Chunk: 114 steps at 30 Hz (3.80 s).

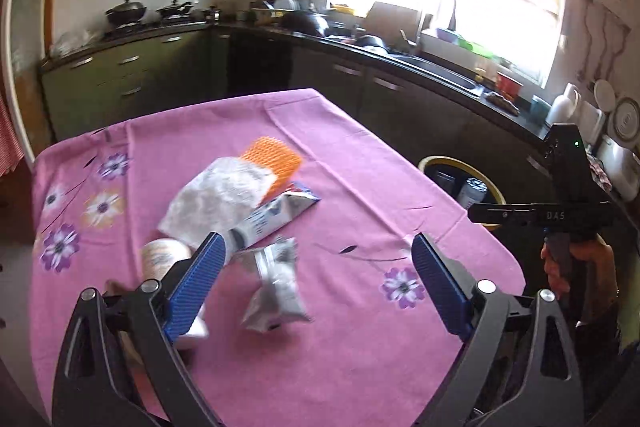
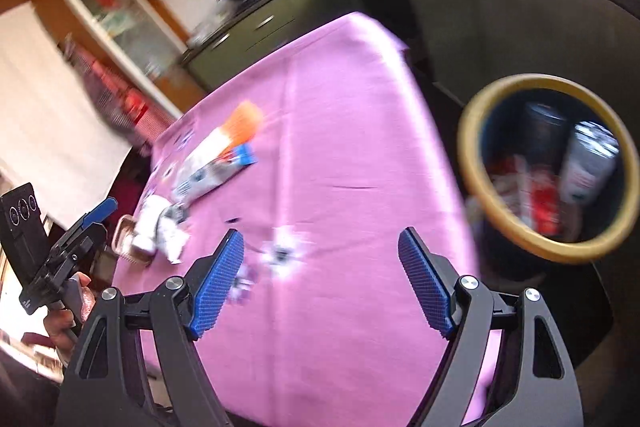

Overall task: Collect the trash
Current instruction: 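Grasp the crumpled silver snack wrapper with the right gripper, then carry the wrapper into the bin and open the right gripper, then grasp the brown plastic tray by its rim with the left gripper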

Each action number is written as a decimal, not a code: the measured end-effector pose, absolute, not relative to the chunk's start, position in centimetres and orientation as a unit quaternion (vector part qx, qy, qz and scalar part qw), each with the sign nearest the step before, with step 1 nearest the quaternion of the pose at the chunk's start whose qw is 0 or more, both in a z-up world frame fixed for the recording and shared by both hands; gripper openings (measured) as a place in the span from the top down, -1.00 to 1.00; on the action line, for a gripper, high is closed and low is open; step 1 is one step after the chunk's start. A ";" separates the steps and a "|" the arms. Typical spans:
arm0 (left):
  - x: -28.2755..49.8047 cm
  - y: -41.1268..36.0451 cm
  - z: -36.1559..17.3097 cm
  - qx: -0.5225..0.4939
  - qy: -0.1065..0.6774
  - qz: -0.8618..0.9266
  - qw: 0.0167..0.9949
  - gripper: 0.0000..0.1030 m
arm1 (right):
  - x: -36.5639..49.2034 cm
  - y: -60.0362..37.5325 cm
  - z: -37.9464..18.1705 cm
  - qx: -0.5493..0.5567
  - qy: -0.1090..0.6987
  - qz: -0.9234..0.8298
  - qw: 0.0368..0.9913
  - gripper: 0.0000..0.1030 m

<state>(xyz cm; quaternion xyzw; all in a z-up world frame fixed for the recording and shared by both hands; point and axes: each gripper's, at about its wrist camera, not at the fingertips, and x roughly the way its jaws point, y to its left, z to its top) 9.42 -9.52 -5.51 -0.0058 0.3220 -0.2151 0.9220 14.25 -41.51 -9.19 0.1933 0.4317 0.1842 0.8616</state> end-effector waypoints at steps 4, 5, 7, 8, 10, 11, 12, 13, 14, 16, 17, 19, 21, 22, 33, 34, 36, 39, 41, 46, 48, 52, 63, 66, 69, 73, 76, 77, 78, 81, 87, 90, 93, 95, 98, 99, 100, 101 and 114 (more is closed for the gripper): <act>7.8 -5.1 -5.5 -0.015 0.320 -0.169 0.932 -0.75 | 16.1 -33.4 -9.0 0.159 0.443 0.253 0.845 -0.53; 7.5 -4.3 -5.4 -0.016 0.319 -0.159 0.934 -0.75 | 16.3 -31.5 -9.0 0.149 0.446 0.265 0.842 -0.53; 7.0 -3.1 -5.0 -0.018 0.315 -0.146 0.938 -0.75 | 16.4 -28.1 -9.2 0.133 0.452 0.285 0.835 -0.53; 6.6 -2.4 -4.7 -0.020 0.310 -0.142 0.940 -0.75 | 16.5 -26.6 -9.4 0.126 0.455 0.290 0.832 -0.53; 6.2 -1.7 -4.3 -0.022 0.302 -0.137 0.943 -0.78 | 16.6 -24.2 -9.8 0.118 0.461 0.295 0.828 -0.53; 6.0 -1.7 -4.2 -0.021 0.300 -0.135 0.944 -0.78 | 16.7 -23.3 -10.1 0.114 0.465 0.296 0.826 -0.53; 5.9 -1.4 -4.1 -0.022 0.297 -0.135 0.945 -0.78 | 16.8 -22.3 -10.4 0.111 0.469 0.296 0.825 -0.53; 5.7 -1.3 -4.1 -0.023 0.295 -0.137 0.945 -0.78 | 17.1 -21.6 -10.6 0.110 0.471 0.296 0.824 -0.51; 5.5 -1.4 -4.1 -0.022 0.294 -0.139 0.945 -0.78 | 17.3 -21.1 -10.8 0.108 0.473 0.292 0.824 -0.49; 5.3 -1.4 -4.2 -0.019 0.292 -0.141 0.946 -0.78 | 17.8 -20.1 -11.3 0.106 0.478 0.281 0.825 -0.36; 5.2 -1.4 -4.3 -0.017 0.292 -0.141 0.946 -0.78 | 18.0 -19.8 -11.5 0.108 0.482 0.281 0.823 -0.34; 5.2 -1.3 -4.5 -0.017 0.293 -0.143 0.945 -0.78 | 18.5 -19.3 -12.0 0.114 0.490 0.277 0.819 -0.29; 5.1 -1.1 -4.8 -0.019 0.294 -0.142 0.945 -0.78 | 19.0 -19.0 -12.4 0.115 0.494 0.272 0.818 -0.29; 5.1 -1.0 -4.9 -0.020 0.294 -0.142 0.945 -0.78 | 19.2 -18.9 -12.5 0.117 0.495 0.272 0.817 -0.29; 5.3 -0.8 -5.3 -0.020 0.299 -0.141 0.944 -0.79 | 19.8 -17.8 -12.4 0.083 0.494 0.254 0.827 0.33; 5.3 -0.8 -5.4 -0.021 0.300 -0.142 0.943 -0.79 | 19.8 -17.8 -12.4 0.083 0.493 0.255 0.828 0.35; 5.4 -1.0 -5.4 -0.019 0.301 -0.143 0.943 -0.79 | 19.6 -18.0 -12.4 0.081 0.493 0.256 0.828 0.37; 5.5 -1.4 -5.3 -0.013 0.301 -0.146 0.942 -0.79 | 19.3 -18.3 -12.3 0.079 0.492 0.257 0.828 0.38; 5.7 -1.6 -5.3 -0.008 0.303 -0.146 0.942 -0.79 | 19.0 -18.8 -12.3 0.082 0.491 0.257 0.828 0.38; 6.3 -2.0 -5.2 -0.006 0.308 -0.153 0.939 -0.79 | 17.8 -21.8 -11.5 0.095 0.481 0.246 0.836 0.38; 6.4 -2.2 -4.8 -0.007 0.305 -0.157 0.939 -0.79 | 17.1 -24.2 -10.5 0.102 0.469 0.235 0.845 0.38; 6.5 -3.5 -3.9 -0.004 0.293 -0.174 0.940 -0.79 | 16.1 -30.7 -7.7 0.117 0.432 0.180 0.876 0.38; 7.1 -7.1 -3.8 0.017 0.296 -0.196 0.935 -0.79 | 19.2 -51.2 -9.2 0.127 0.430 -0.060 0.892 0.38; 7.4 -7.7 -3.7 0.024 0.295 -0.195 0.935 -0.79 | 20.6 -54.1 -11.6 0.117 0.443 -0.093 0.884 0.38; 7.5 -7.9 -3.5 0.021 0.295 -0.196 0.935 -0.79 | 21.2 -55.7 -13.1 0.111 0.452 -0.107 0.878 0.37; 7.6 -8.2 -3.8 0.026 0.300 -0.193 0.934 -0.79 | 22.2 -56.4 -14.9 0.112 0.466 -0.110 0.871 0.37; 7.7 -8.1 -4.0 0.027 0.304 -0.190 0.933 -0.79 | 22.6 -56.5 -15.9 0.111 0.472 -0.108 0.868 0.34; 7.7 -8.1 -4.0 0.026 0.305 -0.190 0.933 -0.79 | 22.7 -56.5 -16.2 0.112 0.474 -0.109 0.867 0.32; 7.7 -8.0 -4.0 0.025 0.305 -0.189 0.933 -0.79 | 22.9 -56.6 -16.4 0.113 0.474 -0.110 0.866 0.25; 7.7 -7.7 -4.0 0.023 0.305 -0.186 0.934 -0.80 | 22.8 -56.8 -16.3 0.114 0.468 -0.115 0.869 0.02; 7.6 -6.9 -4.2 0.014 0.305 -0.172 0.937 -0.81 | 21.7 -56.1 -14.5 0.128 0.446 -0.107 0.879 -0.08; 7.8 -6.2 -4.5 0.008 0.310 -0.155 0.938 -0.82 | 21.2 -55.4 -13.6 0.127 0.437 -0.099 0.885 -0.12; 8.4 -5.2 -5.0 0.005 0.320 -0.124 0.939 -0.82 | 21.1 -54.7 -13.0 0.128 0.432 -0.087 0.889 -0.12; 9.0 -4.3 -5.7 -0.006 0.335 -0.101 0.937 -0.82 | 20.9 -54.2 -12.7 0.128 0.429 -0.081 0.890 -0.13; 9.8 -3.1 -6.9 -0.038 0.359 -0.089 0.928 -0.82 | 20.7 -53.4 -12.4 0.129 0.427 -0.071 0.892 -0.13; 10.1 -2.6 -7.3 -0.051 0.367 -0.083 0.925 -0.82 | 20.6 -53.1 -12.4 0.128 0.427 -0.069 0.893 -0.13; 10.3 -2.3 -7.7 -0.060 0.372 -0.079 0.923 -0.82 | 20.6 -52.8 -12.3 0.127 0.427 -0.065 0.893 -0.13; 10.4 -1.9 -7.9 -0.068 0.378 -0.075 0.920 -0.81 | 20.5 -52.6 -12.2 0.127 0.427 -0.063 0.893 -0.14; 10.2 0.9 -9.9 -0.124 0.412 -0.053 0.901 -0.26 | 20.7 -50.8 -12.7 0.120 0.436 -0.039 0.891 -0.14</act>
